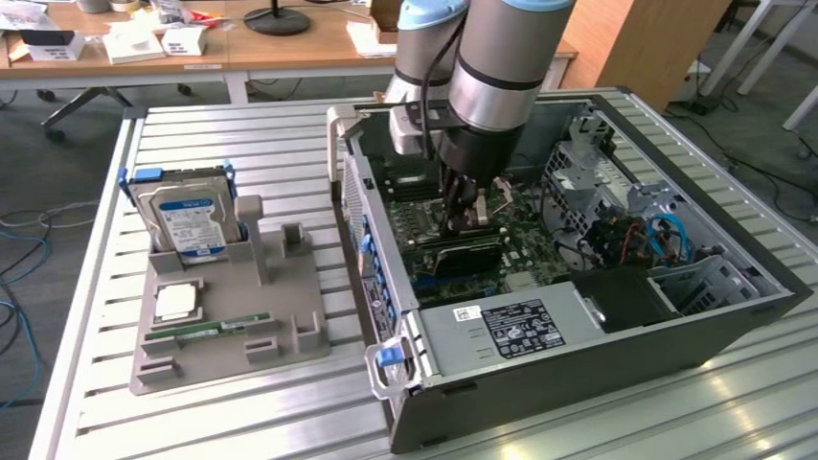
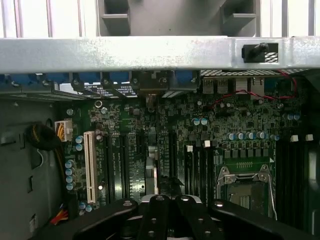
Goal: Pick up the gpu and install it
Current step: 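Press down on the gpu until it lock into place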
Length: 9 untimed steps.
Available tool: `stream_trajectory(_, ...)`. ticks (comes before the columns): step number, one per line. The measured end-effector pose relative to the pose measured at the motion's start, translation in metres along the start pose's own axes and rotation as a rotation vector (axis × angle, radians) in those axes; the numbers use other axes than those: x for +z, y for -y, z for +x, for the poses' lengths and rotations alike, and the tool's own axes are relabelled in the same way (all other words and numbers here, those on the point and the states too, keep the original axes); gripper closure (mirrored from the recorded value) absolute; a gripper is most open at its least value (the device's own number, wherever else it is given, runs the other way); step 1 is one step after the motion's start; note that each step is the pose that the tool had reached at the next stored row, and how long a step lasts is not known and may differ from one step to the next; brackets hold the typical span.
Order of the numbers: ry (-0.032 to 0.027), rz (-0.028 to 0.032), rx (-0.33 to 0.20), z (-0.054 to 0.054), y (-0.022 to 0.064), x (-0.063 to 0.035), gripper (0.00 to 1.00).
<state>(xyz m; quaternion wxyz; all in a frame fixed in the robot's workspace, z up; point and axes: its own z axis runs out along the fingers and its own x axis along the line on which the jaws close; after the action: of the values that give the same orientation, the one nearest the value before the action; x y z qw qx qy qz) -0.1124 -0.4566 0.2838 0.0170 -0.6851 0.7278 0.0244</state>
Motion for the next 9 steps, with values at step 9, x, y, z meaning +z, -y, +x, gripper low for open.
stream_trajectory(9,-0.0005,-0.0026,-0.046,-0.0005,0.0080,0.0000,0.89)
